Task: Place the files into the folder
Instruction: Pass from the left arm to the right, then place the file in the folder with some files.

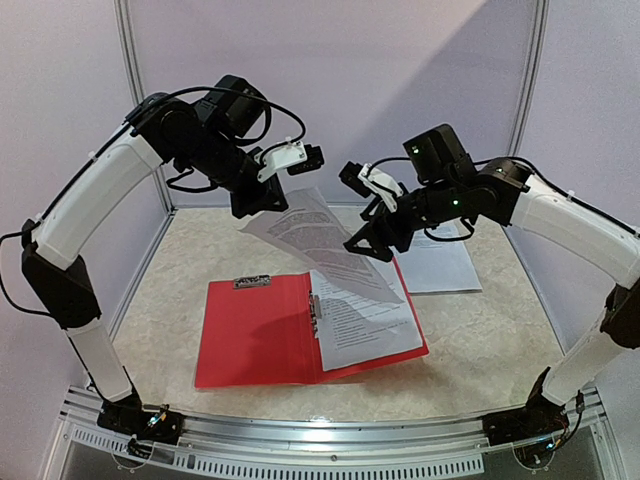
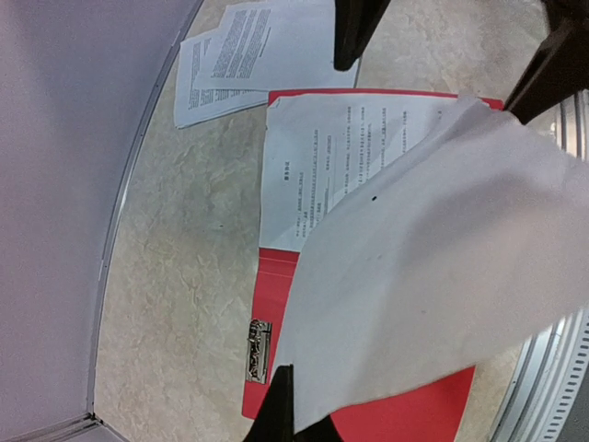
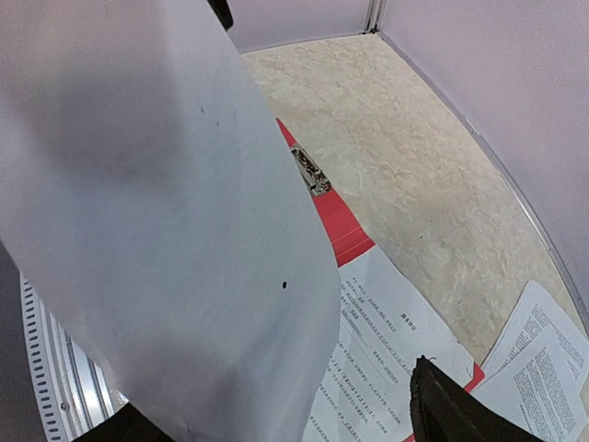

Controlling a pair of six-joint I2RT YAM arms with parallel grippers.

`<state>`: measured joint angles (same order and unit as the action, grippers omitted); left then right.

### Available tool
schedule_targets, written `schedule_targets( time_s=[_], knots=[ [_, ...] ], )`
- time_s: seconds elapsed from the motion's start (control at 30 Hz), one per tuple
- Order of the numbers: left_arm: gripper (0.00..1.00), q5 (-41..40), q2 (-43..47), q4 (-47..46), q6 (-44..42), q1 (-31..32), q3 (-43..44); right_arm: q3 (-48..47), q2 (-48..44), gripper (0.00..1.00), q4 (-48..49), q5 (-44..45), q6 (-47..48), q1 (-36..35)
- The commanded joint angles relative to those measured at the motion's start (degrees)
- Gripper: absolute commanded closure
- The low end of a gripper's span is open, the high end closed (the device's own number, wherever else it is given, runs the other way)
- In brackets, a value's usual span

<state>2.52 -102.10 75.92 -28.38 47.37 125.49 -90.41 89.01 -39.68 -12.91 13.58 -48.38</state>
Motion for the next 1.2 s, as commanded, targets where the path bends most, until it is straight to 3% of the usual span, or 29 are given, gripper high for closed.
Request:
schedule_targets(
  time_s=[0.0, 0.1, 0.2, 0.27, 0.4, 0.43, 0.47, 0.5, 0.57, 0.6, 0.63, 0.8, 0.87, 1.0, 1.17],
  knots=[
    [1.00, -0.2, 1.2, 3.2, 0.4, 0.8, -0.2, 2.8, -0.9, 0.19, 4.0, -1.0, -2.0, -0.3],
    [1.00, 0.6, 1.2, 3.2, 0.4, 0.8, -0.1, 4.4, -1.7, 0.26, 5.4, 0.6, -3.1, -0.1],
    [1.00, 1.7, 1.4, 3.5, 0.4, 0.8, 0.3, 6.9, -2.3, 0.43, 9.0, 0.9, -5.2, 0.4],
    [1.00, 1.7, 1.4, 3.5, 0.3, 0.8, 0.5, 7.6, -2.3, 0.57, 10.1, 0.8, -6.3, 0.7],
    [1.00, 1.3, 1.5, 3.7, 0.2, 0.8, 0.5, 5.8, -1.2, 0.97, 9.2, -0.1, -7.8, 1.2],
    [1.00, 1.1, 1.6, 3.7, 0.1, 0.8, 0.6, 5.2, -1.0, 1.00, 8.4, 0.1, -8.2, 1.4],
    [1.00, 0.2, 1.6, 3.7, -0.1, 0.8, 0.7, 4.6, -0.8, 1.00, 7.7, 0.3, -9.1, 1.6],
    [0.93, -1.1, 1.6, 3.6, -0.2, 0.8, 1.0, 4.0, -0.8, 1.00, 6.8, 0.4, -9.8, 2.1],
    [0.35, -5.5, 1.7, 3.2, -0.4, 0.8, 1.7, 2.6, -0.6, 1.00, 4.6, 0.6, -12.3, 4.0],
    [0.16, -7.8, 1.9, 3.0, -0.7, 0.7, 1.9, 1.6, -0.6, 1.00, 2.9, 0.6, -15.3, 5.2],
    [0.04, -9.8, 2.2, 2.7, -1.2, 0.6, 1.9, 0.7, -0.2, 1.00, 1.2, -0.1, -18.3, 6.9],
    [0.00, -13.3, 4.9, 2.0, -2.2, -2.6, -0.7, 2.0, 2.8, 1.00, -3.1, -14.7, -32.0, 16.5],
    [0.01, -13.3, 6.2, 1.0, -1.9, -5.2, -4.9, 3.2, 4.5, 1.00, -4.0, -17.6, -33.5, 18.5],
    [0.01, -15.6, 8.8, -3.5, -1.8, -11.4, -20.6, 5.6, 8.8, 1.00, -3.7, -24.1, -34.5, 21.5],
    [0.01, -22.3, 10.6, -12.4, -2.4, -17.4, -41.4, 5.7, 14.5, 1.00, -5.0, -25.8, -33.0, 24.1]
  ],
)
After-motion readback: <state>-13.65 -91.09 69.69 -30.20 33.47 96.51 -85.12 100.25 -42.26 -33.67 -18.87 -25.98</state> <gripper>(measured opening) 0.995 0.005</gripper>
